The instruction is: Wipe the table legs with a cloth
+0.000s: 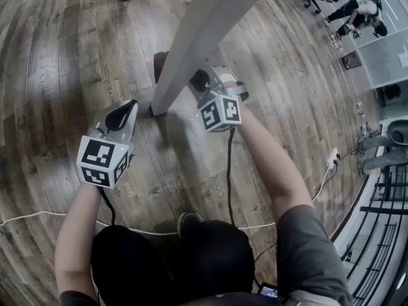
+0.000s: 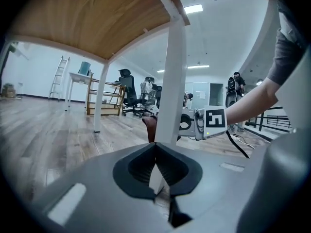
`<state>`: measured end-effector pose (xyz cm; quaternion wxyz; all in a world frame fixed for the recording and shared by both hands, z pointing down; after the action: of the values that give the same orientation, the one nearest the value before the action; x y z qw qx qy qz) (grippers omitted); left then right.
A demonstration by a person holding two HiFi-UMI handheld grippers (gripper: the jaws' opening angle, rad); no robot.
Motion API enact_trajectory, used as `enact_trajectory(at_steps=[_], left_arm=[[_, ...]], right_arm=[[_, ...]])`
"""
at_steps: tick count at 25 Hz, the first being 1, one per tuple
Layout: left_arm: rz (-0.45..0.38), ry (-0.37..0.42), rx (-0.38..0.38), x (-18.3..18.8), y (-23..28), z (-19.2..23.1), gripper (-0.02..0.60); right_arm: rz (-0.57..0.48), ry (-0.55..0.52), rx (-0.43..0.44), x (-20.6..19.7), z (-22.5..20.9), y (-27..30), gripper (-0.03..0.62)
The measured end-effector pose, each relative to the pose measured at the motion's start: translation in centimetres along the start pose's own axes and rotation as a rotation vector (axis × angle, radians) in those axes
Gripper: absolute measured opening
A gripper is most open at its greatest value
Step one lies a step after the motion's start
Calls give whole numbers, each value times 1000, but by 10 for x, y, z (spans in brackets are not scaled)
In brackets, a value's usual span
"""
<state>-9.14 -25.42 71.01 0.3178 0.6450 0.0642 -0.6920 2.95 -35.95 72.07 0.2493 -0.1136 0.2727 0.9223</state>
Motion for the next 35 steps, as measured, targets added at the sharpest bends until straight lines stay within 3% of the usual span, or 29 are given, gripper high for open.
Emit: enact_trajectory(at_steps=[4,8,13,16,19,23,29,35], left_arm=[[40,-18,15,-22,2,6,20],[78,25,23,-33,4,6,20],[76,52,12,-29,1,4,20],[40,54,22,-13,-8,6,20],[-9,97,81,16,-21,10,20],[-95,158,138,69,-33,8,20],[-160,208,114,161,-60,-25,20],[-136,241,97,237,-101,-81,20]], right_arm=[[94,0,102,-23,51,25,91],[224,-34,193,-44,94,45,91],[311,62,165,-60,100,48,91],[321,196,100,-68,82,31,91],[288,325,2,-69,48,0,91],[234,392,-88,-53,-2,-42,91],[173,476,-113,-2,-72,-97,91],[172,582,-117,35,-136,-176,91]])
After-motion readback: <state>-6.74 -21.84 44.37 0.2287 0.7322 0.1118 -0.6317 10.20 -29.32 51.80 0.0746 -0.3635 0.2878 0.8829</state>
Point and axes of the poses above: the fingertips, and each gripper's own axes: y forward along the fingers, z to its left, x out of its top, the point moved 2 cm from there along -y, backward along the fingers, and after that the axes turned 5 degrees about z, right-handed, at the moved point
